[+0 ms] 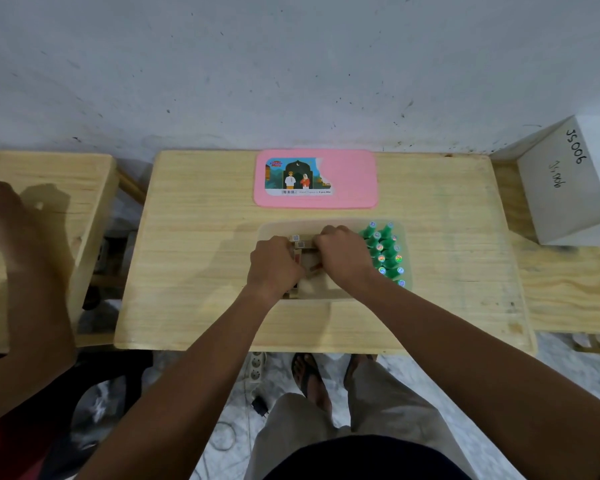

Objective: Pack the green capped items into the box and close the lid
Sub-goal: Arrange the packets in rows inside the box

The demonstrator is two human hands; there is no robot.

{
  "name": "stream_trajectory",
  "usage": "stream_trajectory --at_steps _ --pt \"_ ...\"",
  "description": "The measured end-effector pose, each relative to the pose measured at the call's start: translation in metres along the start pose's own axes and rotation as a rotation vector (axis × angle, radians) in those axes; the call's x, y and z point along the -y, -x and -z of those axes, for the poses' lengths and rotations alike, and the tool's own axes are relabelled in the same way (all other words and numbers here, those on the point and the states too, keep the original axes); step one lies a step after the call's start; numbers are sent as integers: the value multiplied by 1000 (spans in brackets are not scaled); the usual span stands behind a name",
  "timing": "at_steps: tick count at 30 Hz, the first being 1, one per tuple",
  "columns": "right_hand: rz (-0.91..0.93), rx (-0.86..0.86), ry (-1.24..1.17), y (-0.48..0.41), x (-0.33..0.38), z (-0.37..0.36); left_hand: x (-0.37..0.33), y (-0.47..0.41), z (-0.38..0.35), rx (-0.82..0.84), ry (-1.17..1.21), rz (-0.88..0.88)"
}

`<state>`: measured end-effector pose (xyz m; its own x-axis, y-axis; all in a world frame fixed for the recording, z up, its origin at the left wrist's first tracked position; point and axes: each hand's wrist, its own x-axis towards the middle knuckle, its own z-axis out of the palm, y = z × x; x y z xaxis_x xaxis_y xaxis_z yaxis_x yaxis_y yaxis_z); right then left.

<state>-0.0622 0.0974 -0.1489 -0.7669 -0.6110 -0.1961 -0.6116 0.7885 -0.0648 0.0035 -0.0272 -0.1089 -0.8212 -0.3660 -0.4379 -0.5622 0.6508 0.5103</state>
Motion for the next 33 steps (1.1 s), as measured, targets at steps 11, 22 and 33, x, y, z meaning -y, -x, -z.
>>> stream_trajectory --at_steps 11,22,33 --pt "119 118 -54 8 -16 10 -1 2 1 -18 9 5" --pt "-428 115 -731 14 0 -1 -2 2 -3 -28 19 23" --pt "-549 208 -999 12 11 -13 6 -1 -1 -16 45 66"
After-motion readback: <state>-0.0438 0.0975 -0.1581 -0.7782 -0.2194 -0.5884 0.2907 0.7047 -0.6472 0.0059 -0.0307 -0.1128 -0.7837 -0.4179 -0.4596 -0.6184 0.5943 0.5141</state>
